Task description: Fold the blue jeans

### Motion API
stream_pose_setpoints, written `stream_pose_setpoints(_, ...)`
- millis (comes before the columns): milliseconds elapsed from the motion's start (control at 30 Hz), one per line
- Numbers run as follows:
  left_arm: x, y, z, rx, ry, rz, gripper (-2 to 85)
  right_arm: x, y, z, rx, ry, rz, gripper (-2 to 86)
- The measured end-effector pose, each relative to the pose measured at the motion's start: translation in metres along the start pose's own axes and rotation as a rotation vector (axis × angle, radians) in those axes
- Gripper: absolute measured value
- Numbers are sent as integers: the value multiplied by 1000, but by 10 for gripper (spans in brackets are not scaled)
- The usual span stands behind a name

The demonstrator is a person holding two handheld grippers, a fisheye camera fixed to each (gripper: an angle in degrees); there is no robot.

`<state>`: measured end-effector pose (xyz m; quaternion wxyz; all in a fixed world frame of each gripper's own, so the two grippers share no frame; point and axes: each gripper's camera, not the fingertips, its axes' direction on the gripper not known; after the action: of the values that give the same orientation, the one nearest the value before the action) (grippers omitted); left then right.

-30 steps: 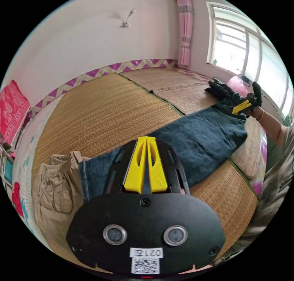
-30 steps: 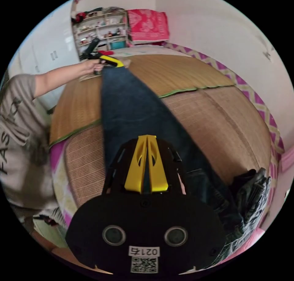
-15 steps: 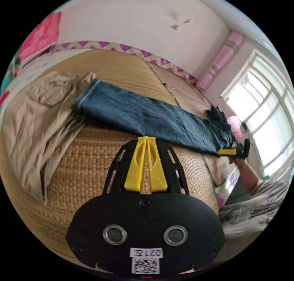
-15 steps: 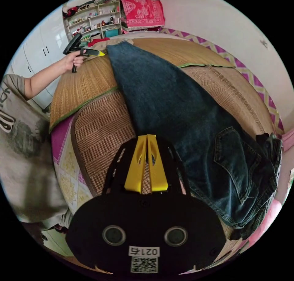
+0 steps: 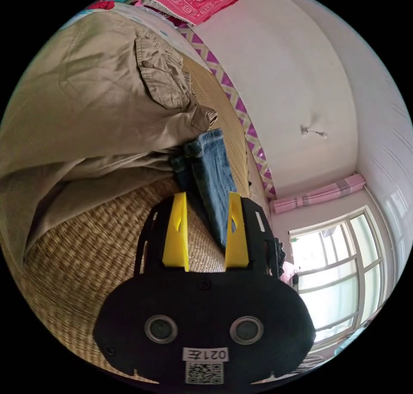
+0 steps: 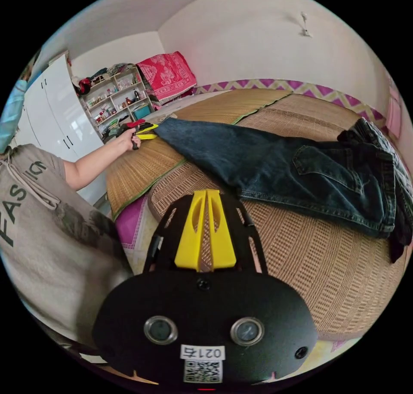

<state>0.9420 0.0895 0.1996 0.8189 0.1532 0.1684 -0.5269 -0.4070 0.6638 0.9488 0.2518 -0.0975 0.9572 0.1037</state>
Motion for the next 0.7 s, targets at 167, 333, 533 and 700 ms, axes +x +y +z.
stream_pose_setpoints(167, -14, -2, 12, 22, 3, -38, 115, 11, 60, -35, 79, 32, 120, -6)
stream_pose_setpoints(333, -10, 0, 3, 19, -25, -41, 148, 25, 104, -48, 109, 39, 210, -6)
stream_pose_setpoints(533, -11, -10, -22, -2, -115, -15, 164, 37, 148, -54, 147, 21, 281, -6)
stream_pose_setpoints(700, 14, -23, -7, -18, -144, -24, 182, 50, 166, -45, 152, -23, 315, -6)
